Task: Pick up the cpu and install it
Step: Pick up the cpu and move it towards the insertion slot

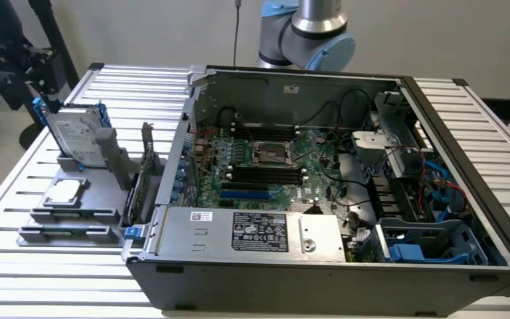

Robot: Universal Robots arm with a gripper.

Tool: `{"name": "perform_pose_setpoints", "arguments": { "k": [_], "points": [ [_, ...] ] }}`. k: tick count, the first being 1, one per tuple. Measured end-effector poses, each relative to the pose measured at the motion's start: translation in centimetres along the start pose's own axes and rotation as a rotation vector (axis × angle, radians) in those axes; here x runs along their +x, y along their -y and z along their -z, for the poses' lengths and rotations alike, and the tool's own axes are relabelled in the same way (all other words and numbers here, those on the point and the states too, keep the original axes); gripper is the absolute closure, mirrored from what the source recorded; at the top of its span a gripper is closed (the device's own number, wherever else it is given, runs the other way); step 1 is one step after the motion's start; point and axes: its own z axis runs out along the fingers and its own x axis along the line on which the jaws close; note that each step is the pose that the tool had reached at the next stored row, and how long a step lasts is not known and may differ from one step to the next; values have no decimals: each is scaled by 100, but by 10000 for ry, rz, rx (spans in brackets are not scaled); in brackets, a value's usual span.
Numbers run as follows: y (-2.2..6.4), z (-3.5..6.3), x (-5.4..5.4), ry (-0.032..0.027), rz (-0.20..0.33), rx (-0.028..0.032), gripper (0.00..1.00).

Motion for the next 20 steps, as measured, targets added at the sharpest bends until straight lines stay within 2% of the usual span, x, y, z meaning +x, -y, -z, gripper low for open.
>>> {"name": "perform_pose_setpoints", "arguments": {
  "k": [4,6,12,20],
  "points": [
    [121,-68,-10,-80,53,-8,35],
    [153,-104,-12,-102,139,-11,35],
    [162,-212,-15,-144,938,14,35],
    [197,-357,-16,-146,999,16,35]
  ]
}}
